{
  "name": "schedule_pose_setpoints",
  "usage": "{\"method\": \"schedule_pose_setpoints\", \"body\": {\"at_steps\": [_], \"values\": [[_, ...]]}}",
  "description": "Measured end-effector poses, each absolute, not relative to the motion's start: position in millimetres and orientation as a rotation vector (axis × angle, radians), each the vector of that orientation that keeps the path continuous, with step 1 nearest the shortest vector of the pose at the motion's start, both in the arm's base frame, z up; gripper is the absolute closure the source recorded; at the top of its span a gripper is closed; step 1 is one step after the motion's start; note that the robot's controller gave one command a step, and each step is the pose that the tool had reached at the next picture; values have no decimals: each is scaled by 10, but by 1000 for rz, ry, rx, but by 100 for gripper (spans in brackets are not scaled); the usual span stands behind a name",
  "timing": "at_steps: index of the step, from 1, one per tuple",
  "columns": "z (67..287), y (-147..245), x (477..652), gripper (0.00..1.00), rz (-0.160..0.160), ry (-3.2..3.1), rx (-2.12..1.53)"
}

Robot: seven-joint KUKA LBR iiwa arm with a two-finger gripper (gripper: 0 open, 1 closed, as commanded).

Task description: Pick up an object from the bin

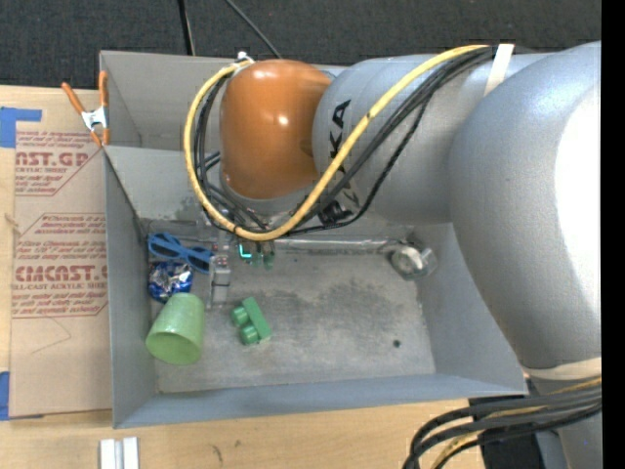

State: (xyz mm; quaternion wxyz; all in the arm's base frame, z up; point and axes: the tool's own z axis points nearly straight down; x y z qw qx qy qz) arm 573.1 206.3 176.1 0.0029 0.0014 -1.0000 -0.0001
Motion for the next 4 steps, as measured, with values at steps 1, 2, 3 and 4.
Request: {"method": "schedule_pose_setpoints", "body": {"at_steps": [1,2,3,4], "values": [[990,2327,5624,0,-14,-3145,-267],[922,2353,5560,0,-20,-3164,-126],[869,2464,5493,0,-15,-3128,585],[797,2434,5451,100,-9,-3117,582]]}}
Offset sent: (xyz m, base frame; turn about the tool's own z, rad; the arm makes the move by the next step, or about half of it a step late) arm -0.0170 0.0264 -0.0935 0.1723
